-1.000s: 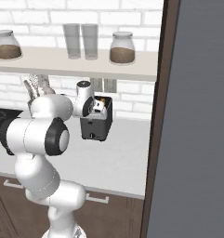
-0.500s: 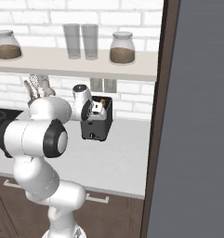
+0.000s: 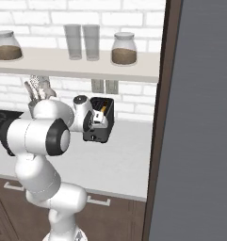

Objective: Start the toaster. Once the lever pops up, take the bread to the plate on the dining counter.

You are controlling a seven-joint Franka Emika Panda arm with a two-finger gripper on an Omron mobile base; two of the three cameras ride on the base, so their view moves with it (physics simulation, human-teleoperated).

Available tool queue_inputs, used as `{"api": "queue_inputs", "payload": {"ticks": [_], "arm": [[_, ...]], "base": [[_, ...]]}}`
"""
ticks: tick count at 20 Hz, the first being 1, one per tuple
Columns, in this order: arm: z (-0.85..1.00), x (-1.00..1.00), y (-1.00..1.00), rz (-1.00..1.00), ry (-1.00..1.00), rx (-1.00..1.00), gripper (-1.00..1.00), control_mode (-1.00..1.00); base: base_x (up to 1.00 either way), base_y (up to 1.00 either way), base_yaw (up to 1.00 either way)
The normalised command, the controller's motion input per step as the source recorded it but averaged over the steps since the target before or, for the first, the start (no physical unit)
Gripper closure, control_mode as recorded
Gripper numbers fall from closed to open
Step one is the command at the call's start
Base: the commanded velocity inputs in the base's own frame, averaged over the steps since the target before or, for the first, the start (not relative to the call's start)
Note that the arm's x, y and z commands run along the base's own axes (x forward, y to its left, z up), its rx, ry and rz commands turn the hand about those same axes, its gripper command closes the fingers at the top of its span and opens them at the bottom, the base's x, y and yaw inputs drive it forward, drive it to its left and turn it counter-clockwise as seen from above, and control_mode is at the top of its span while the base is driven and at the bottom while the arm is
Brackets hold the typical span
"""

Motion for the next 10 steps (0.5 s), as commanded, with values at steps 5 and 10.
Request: {"api": "queue_inputs", "payload": {"ticks": [5,10], "arm": [[-0.91,-0.07,0.00,0.00,-0.10,-0.01,1.00,-1.00],[-0.76,-0.41,-0.05,0.00,-0.18,-0.03,1.00,-1.00]], "base": [[0.00,0.00,0.00],[0.00,0.00,0.00]]}}
